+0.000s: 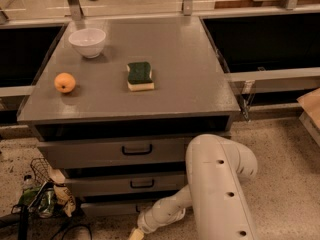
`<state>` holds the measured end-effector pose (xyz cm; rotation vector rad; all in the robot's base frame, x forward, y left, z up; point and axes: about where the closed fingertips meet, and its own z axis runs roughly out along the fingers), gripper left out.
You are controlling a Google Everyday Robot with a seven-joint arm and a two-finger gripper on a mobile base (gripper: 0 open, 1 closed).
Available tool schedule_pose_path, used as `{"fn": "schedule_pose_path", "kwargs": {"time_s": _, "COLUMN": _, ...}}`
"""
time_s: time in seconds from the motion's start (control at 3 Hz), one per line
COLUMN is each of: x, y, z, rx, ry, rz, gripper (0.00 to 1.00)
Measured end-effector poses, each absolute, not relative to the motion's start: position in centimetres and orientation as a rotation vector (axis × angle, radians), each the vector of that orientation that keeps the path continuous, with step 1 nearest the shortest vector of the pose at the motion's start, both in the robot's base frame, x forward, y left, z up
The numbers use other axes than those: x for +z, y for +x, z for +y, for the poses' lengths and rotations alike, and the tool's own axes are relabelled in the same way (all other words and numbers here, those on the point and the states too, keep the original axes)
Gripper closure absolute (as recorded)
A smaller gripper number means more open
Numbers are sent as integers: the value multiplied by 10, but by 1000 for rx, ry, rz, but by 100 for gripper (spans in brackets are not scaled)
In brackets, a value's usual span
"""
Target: Open bottom drawer
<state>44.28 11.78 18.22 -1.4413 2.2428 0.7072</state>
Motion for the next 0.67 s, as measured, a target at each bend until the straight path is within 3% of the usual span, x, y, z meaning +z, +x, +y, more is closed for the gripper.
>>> {"fn": "schedule_pose_path", "kwargs": {"time_s": 0.67, "x": 187, "y": 421, "z": 119, "rx": 864, "ry": -1489, "rz": 2192, "gripper": 0}}
